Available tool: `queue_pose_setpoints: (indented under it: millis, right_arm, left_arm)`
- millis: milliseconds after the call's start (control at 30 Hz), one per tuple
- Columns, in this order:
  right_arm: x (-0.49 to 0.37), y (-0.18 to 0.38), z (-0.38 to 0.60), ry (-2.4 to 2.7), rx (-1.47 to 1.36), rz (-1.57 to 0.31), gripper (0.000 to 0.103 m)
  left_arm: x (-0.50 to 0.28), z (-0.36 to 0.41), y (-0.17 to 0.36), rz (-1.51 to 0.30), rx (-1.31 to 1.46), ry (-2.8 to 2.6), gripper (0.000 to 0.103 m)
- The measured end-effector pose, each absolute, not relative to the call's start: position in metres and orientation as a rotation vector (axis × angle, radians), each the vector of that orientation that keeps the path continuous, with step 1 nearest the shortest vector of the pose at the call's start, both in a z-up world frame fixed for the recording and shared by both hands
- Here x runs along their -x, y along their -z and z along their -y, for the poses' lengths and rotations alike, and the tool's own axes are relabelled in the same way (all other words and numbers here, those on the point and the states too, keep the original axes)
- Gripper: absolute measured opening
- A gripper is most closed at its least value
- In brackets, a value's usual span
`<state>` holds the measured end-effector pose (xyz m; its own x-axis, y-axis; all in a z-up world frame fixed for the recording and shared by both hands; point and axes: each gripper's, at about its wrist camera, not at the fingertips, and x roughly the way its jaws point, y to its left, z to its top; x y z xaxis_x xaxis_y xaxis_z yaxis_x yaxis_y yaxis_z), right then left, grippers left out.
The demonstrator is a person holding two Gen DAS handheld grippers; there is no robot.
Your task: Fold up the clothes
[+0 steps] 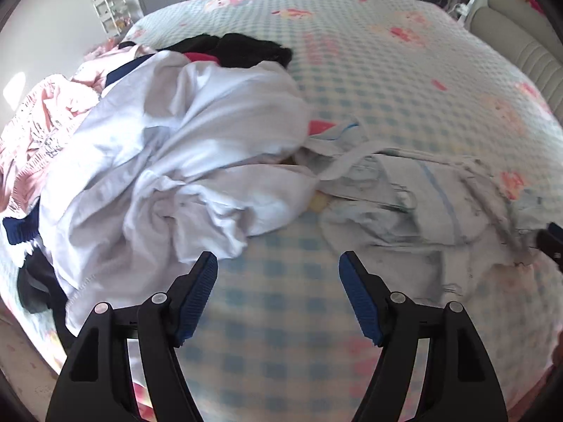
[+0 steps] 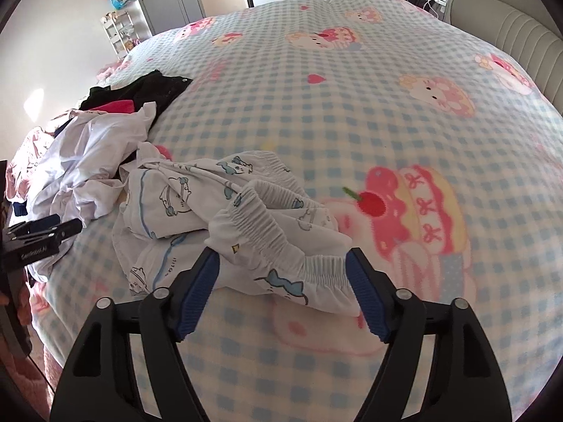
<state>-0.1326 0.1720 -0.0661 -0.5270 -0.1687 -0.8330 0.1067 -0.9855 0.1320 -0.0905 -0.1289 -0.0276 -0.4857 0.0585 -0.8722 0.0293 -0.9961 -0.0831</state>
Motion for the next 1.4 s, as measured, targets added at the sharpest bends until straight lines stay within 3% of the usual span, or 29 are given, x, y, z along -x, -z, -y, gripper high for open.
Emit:
queue_pose_setpoints:
  millis: [100, 267, 333, 367, 433, 533, 567, 600, 633, 767, 800, 1133, 1167, 1267, 1400]
  right_arm:
    - [0.145, 0.080, -0.174, 2.647, -1.492, 0.118, 0.086]
    - [0.140, 0.084, -0.188, 2.643, -1.494, 0.221, 0.084]
    - [0.138, 0.087, -0.191, 2.623, -1.502, 0.228, 0.084]
    - [0.138, 0.090, -0.192, 2.607, -1.512, 0.219, 0.084]
    - [0.141, 0.095, -0.190, 2.549, -1.517, 0.248, 0.084]
    - [0.146, 0.104, -0.184, 2.450, -1.519, 0.307, 0.084]
    - [0.146, 0.106, -0.181, 2.433, -1.514, 0.322, 0.081]
    - [0.146, 0.106, -0.178, 2.433, -1.506, 0.332, 0.070]
    - [0.146, 0.104, -0.175, 2.460, -1.497, 0.321, 0.052]
    - [0.136, 0.084, -0.189, 2.593, -1.417, 0.354, 0.015]
    - [0.133, 0.077, -0.196, 2.622, -1.393, 0.373, 0.012]
    - [0.103, 0.028, -0.244, 2.760, -1.278, 0.380, 0.011]
    - [0.097, 0.028, -0.244, 2.753, -1.275, 0.382, 0.012]
    - [0.079, 0.027, -0.245, 2.771, -1.237, 0.368, 0.009]
    - [0.058, 0.018, -0.247, 2.756, -1.176, 0.298, 0.008]
  left_arm:
    - [0.114, 0.091, 0.049, 0.157, 1.598, -2.598, 0.082]
    - [0.161, 0.026, 0.091, 0.191, 1.626, -2.436, 0.082]
    - [0.175, 0.006, 0.104, 0.211, 1.639, -2.383, 0.069]
    - [0.175, 0.002, 0.108, 0.206, 1.653, -2.377, 0.052]
    - [0.171, -0.005, 0.111, 0.181, 1.665, -2.376, 0.042]
    - [0.155, -0.010, 0.108, 0.218, 1.643, -2.328, 0.018]
    - [0.150, -0.011, 0.110, 0.241, 1.637, -2.295, 0.012]
    - [0.143, -0.013, 0.109, 0.243, 1.633, -2.280, 0.011]
    - [0.136, -0.017, 0.107, 0.213, 1.629, -2.283, 0.011]
    - [0.117, -0.029, 0.102, 0.173, 1.619, -2.280, 0.010]
    - [0.116, -0.032, 0.101, 0.172, 1.614, -2.274, 0.010]
    - [0.101, -0.067, 0.085, 0.159, 1.562, -2.218, 0.012]
    - [0.099, -0.070, 0.083, 0.157, 1.558, -2.214, 0.018]
    - [0.093, -0.061, 0.076, 0.232, 1.552, -2.190, 0.058]
    - [0.098, -0.046, 0.064, 0.366, 1.525, -2.190, 0.061]
